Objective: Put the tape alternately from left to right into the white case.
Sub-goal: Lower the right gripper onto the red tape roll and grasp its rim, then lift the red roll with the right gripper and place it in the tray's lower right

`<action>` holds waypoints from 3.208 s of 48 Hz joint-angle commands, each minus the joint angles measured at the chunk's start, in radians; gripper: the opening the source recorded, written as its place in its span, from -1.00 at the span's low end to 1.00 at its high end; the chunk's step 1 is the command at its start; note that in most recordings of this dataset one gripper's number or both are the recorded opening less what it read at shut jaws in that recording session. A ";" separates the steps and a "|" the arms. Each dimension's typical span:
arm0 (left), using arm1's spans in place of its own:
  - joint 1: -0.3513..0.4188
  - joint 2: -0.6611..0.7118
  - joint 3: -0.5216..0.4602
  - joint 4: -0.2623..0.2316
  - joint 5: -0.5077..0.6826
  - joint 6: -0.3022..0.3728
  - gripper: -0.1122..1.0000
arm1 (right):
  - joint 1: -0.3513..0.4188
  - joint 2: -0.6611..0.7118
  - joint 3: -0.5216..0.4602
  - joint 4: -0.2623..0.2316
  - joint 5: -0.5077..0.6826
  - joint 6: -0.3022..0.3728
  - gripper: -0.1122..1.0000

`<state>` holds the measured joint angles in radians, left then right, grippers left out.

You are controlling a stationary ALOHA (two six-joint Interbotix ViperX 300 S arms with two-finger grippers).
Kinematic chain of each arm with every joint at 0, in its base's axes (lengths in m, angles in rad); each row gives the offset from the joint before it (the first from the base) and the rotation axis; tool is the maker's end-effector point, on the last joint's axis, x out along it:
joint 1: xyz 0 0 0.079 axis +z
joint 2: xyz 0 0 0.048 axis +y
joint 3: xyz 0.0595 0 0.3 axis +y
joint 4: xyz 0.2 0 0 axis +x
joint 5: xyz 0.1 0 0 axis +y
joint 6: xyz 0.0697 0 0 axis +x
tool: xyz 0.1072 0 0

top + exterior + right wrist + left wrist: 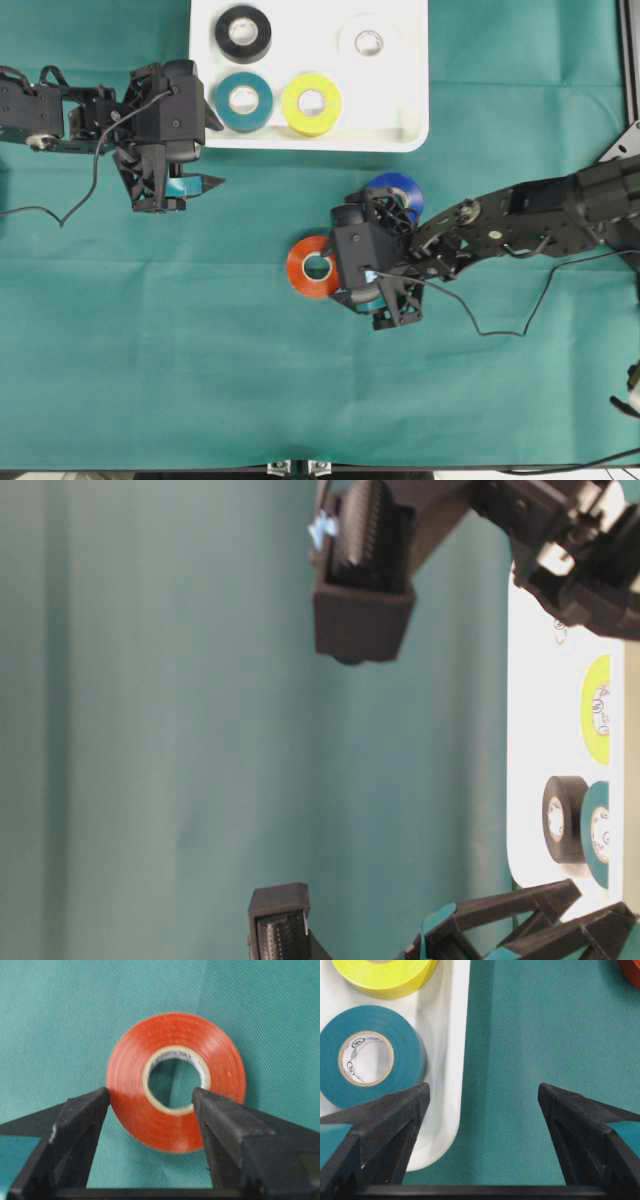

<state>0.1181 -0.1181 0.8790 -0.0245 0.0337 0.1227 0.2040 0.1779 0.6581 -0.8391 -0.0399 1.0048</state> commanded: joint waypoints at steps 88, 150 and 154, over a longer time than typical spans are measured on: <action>-0.025 -0.021 -0.015 -0.002 -0.008 -0.002 0.37 | 0.040 -0.031 -0.091 -0.014 0.133 0.043 -0.32; -0.060 -0.032 -0.009 -0.002 -0.008 -0.003 0.37 | -0.345 -0.172 -0.058 -0.256 0.230 0.038 -0.32; -0.061 -0.032 -0.008 -0.003 -0.008 -0.003 0.37 | -0.382 -0.172 -0.046 -0.255 0.216 0.038 -0.32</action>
<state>0.0614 -0.1411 0.8790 -0.0245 0.0337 0.1197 -0.1457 0.0245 0.6136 -1.0891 0.1948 1.0416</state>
